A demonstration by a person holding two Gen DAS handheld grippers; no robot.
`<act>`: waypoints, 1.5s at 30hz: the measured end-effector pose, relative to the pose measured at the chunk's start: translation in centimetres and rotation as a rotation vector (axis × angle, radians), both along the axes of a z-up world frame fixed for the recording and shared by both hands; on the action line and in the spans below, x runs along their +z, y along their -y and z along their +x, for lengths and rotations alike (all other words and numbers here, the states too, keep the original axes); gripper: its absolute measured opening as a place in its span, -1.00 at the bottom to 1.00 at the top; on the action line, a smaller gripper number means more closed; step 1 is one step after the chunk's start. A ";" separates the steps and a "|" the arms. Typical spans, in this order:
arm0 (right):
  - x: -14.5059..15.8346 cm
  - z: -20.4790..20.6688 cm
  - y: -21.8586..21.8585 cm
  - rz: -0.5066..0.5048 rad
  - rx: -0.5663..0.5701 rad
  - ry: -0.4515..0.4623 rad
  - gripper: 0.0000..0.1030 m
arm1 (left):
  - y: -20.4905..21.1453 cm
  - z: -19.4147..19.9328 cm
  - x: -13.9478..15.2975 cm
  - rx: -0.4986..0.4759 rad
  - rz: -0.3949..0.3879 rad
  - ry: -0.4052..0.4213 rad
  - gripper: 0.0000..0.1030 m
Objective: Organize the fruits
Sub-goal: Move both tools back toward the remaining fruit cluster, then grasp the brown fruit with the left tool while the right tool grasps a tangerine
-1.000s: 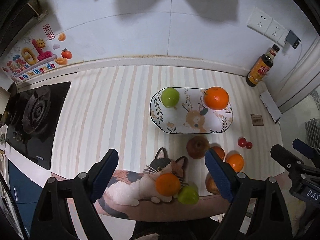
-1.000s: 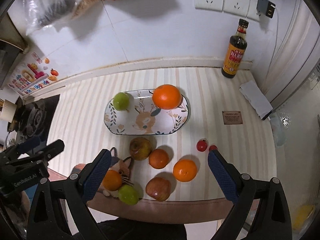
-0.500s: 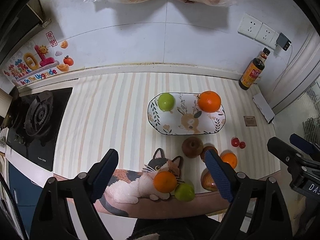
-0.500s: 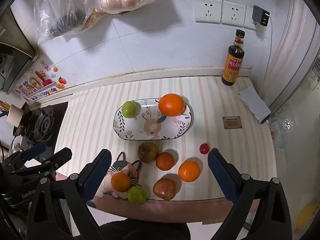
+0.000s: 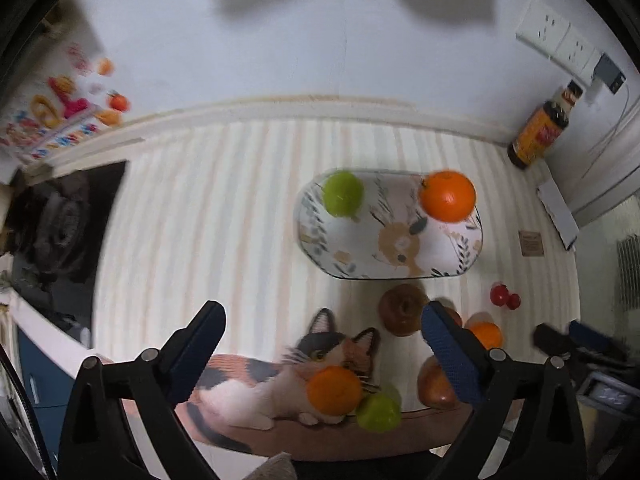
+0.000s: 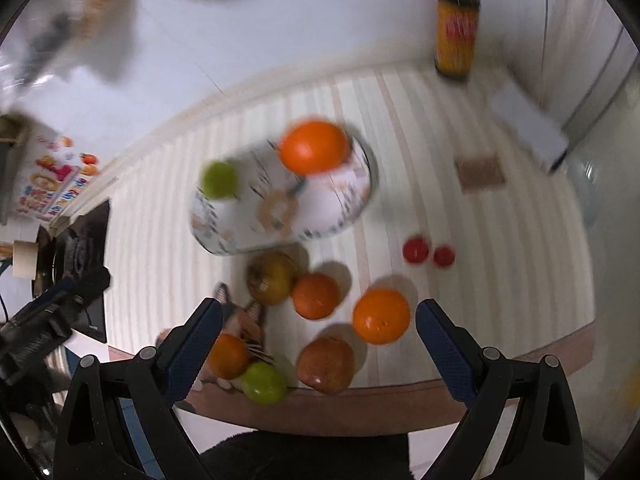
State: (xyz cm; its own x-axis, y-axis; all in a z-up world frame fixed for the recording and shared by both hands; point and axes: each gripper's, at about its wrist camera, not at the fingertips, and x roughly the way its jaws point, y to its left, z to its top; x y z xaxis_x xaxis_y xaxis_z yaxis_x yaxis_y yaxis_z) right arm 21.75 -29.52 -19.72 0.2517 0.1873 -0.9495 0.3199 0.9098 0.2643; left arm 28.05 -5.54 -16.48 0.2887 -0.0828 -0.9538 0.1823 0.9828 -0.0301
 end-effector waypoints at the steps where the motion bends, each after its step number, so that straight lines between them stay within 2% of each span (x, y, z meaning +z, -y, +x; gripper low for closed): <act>1: -1.4 0.2 0.4 0.009 -0.009 -0.027 0.93 | 0.6 0.5 -1.1 -0.012 -0.009 -0.036 0.95; 4: -5.8 0.1 1.7 0.051 -0.044 -0.108 0.92 | 2.3 1.4 -4.1 -0.058 -0.019 -0.117 0.94; 8: -10.3 -0.6 3.2 0.114 -0.097 -0.169 0.91 | 4.8 2.7 -8.4 -0.082 -0.045 -0.258 0.94; 12: -12.8 -1.3 3.9 0.159 -0.142 -0.198 0.72 | 7.0 3.5 -12.8 -0.086 -0.072 -0.407 0.94; 16: -14.6 -1.7 4.2 0.191 -0.165 -0.217 0.67 | 8.4 3.5 -15.5 -0.095 -0.072 -0.479 0.94; 17: -14.9 -1.7 4.2 0.199 -0.168 -0.217 0.66 | 8.6 3.6 -15.9 -0.095 -0.074 -0.480 0.92; 18: -15.3 -1.6 4.2 0.209 -0.170 -0.220 0.60 | 8.8 3.6 -16.2 -0.097 -0.077 -0.479 0.79; 19: -15.5 -1.6 4.1 0.212 -0.172 -0.222 0.54 | 9.0 3.5 -16.5 -0.095 -0.081 -0.477 0.53; 21: -16.0 -1.5 4.0 0.230 -0.173 -0.223 0.50 | 9.0 3.4 -17.1 -0.090 -0.094 -0.484 0.25; 23: -16.4 -1.4 3.9 0.228 -0.170 -0.228 0.47 | 8.9 3.4 -17.0 -0.083 -0.109 -0.465 0.25; 25: -16.4 -1.3 3.8 0.207 -0.157 -0.231 0.32 | 8.8 3.0 -16.8 -0.093 -0.094 -0.451 0.24; 32: -16.3 -0.9 3.2 0.168 -0.098 -0.245 0.30 | 5.7 0.7 -16.3 -0.102 0.006 -0.414 0.24; 37: -16.3 0.0 2.4 0.129 -0.052 -0.245 0.31 | 4.7 0.3 -16.5 -0.076 -0.031 -0.409 0.25; 45: -16.9 -0.2 2.3 0.169 -0.049 -0.268 0.28 | 3.6 1.4 -16.4 -0.056 -0.049 -0.396 0.24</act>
